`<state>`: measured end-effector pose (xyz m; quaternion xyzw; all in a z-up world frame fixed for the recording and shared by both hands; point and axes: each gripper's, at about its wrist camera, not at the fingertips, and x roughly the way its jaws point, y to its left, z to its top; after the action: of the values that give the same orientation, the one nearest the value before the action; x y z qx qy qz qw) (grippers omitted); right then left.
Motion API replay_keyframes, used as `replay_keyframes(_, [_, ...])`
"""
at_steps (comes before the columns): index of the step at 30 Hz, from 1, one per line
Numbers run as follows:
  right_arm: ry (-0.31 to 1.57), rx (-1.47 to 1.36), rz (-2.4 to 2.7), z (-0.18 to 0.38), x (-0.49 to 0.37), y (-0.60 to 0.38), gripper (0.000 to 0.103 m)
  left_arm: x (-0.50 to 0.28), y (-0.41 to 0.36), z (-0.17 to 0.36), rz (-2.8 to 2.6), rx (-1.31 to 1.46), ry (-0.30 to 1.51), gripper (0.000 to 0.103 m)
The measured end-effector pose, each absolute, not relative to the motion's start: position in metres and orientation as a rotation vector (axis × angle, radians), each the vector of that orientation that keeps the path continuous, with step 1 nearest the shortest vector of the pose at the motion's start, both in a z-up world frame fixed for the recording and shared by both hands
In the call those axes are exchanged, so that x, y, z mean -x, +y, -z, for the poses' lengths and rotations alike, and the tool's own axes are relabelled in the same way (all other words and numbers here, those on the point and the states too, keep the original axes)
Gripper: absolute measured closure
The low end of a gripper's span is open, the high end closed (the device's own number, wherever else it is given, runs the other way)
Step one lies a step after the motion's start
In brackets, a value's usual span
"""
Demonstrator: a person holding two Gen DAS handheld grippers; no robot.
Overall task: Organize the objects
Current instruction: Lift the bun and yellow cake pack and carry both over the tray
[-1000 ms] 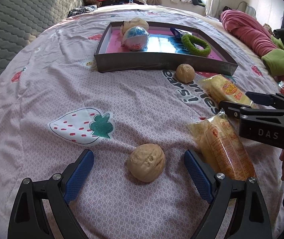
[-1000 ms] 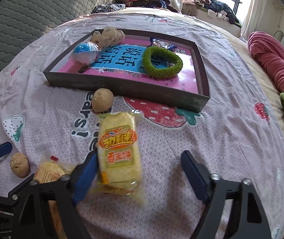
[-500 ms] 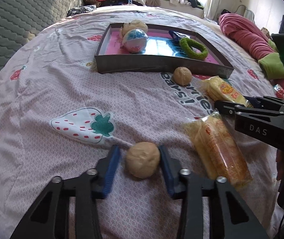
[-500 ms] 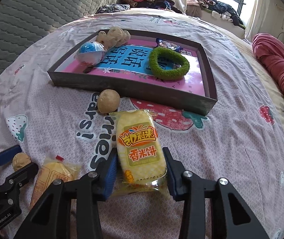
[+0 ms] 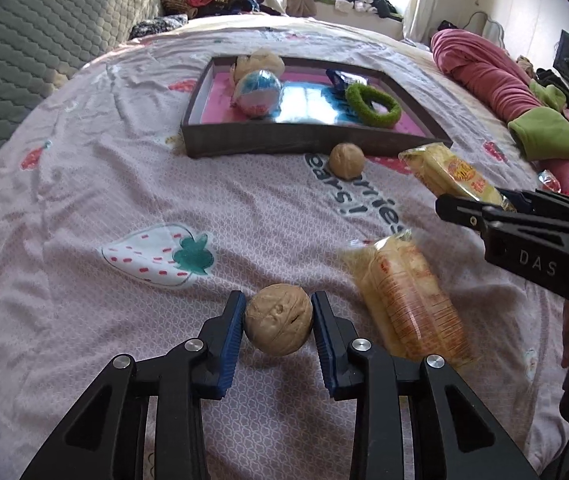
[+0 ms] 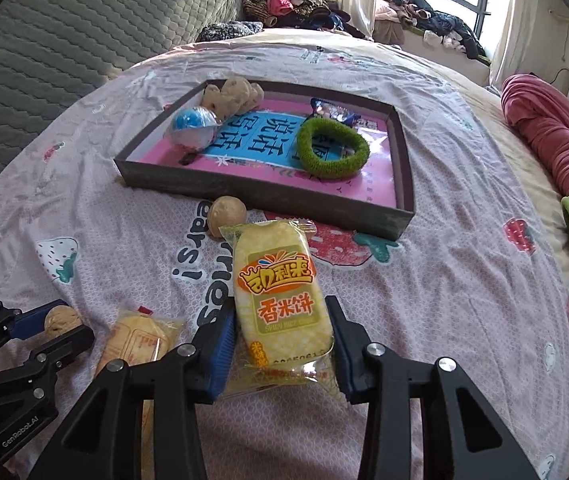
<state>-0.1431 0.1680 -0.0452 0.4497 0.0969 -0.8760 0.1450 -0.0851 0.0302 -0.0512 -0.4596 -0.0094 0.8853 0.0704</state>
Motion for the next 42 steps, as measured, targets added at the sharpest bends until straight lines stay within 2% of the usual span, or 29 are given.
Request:
replay_keyframes(24, [0.256,-1.229,2.544,0.012,0.106,0.166,0.061,0.07,0.023,-0.003,-2.753,1.276,-0.02,0.069])
replay_keyframes(42, [0.257,-1.133,2.592,-0.029,0.114,0.171,0.061,0.096,0.035,-0.047,-2.776,1.174,0.003,0.069])
